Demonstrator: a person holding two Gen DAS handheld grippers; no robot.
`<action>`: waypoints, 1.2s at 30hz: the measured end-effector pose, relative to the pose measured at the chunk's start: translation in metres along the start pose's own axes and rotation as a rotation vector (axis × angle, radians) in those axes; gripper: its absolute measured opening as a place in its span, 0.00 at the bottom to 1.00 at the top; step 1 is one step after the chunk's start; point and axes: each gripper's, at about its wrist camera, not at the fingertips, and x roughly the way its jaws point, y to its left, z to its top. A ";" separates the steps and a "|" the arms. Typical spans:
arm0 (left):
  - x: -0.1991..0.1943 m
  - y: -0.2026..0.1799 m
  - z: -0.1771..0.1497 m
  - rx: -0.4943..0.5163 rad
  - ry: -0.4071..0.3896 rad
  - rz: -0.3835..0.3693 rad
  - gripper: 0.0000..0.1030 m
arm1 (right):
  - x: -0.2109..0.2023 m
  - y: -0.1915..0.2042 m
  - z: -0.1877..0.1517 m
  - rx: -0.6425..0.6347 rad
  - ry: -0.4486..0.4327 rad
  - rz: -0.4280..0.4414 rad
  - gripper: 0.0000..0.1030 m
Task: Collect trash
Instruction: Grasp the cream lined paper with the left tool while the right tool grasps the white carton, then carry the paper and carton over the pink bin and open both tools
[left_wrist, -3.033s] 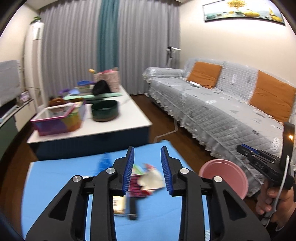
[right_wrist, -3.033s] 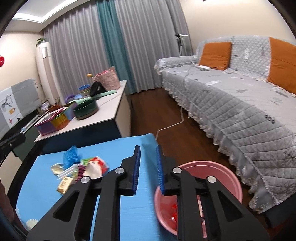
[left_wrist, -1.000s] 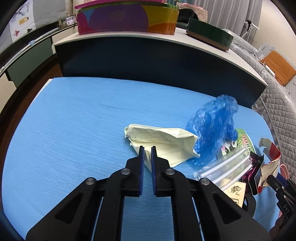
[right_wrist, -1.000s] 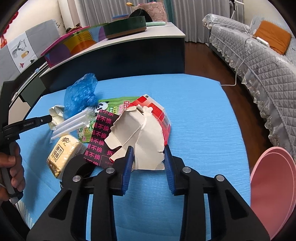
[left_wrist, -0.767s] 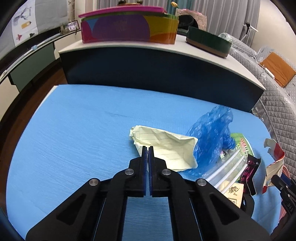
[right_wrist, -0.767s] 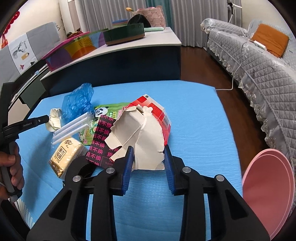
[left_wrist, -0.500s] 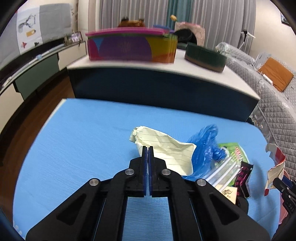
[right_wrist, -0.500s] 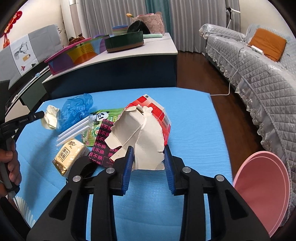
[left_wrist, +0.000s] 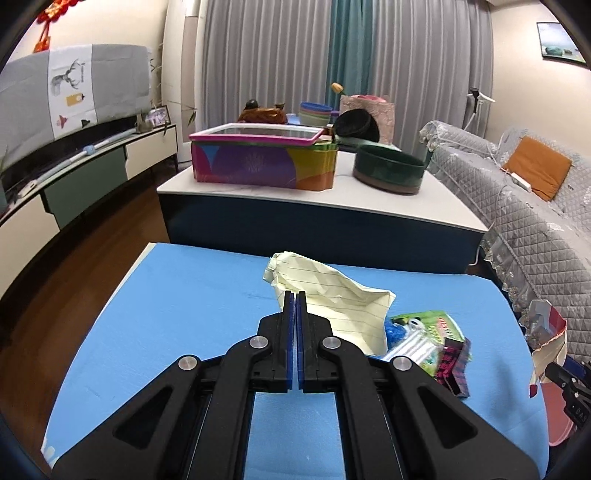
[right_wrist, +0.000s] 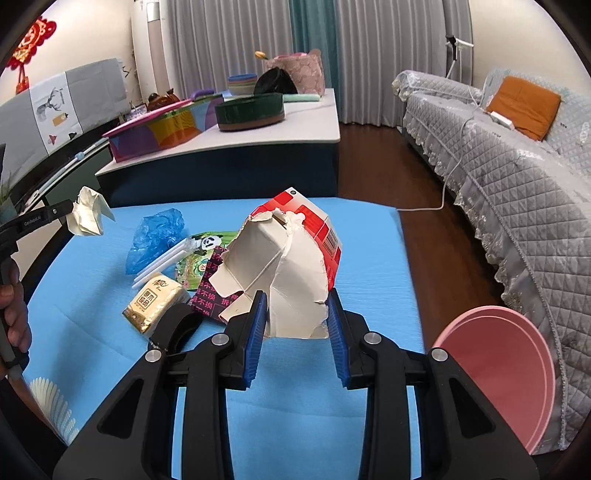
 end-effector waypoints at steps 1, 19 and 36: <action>-0.004 -0.002 -0.002 0.001 -0.003 -0.004 0.01 | -0.005 -0.001 -0.001 -0.002 -0.007 -0.003 0.32; -0.042 -0.074 -0.046 0.080 0.025 -0.105 0.01 | -0.072 -0.050 -0.009 0.059 -0.108 -0.054 0.32; -0.053 -0.147 -0.046 0.133 0.036 -0.195 0.01 | -0.099 -0.111 -0.008 0.156 -0.161 -0.098 0.32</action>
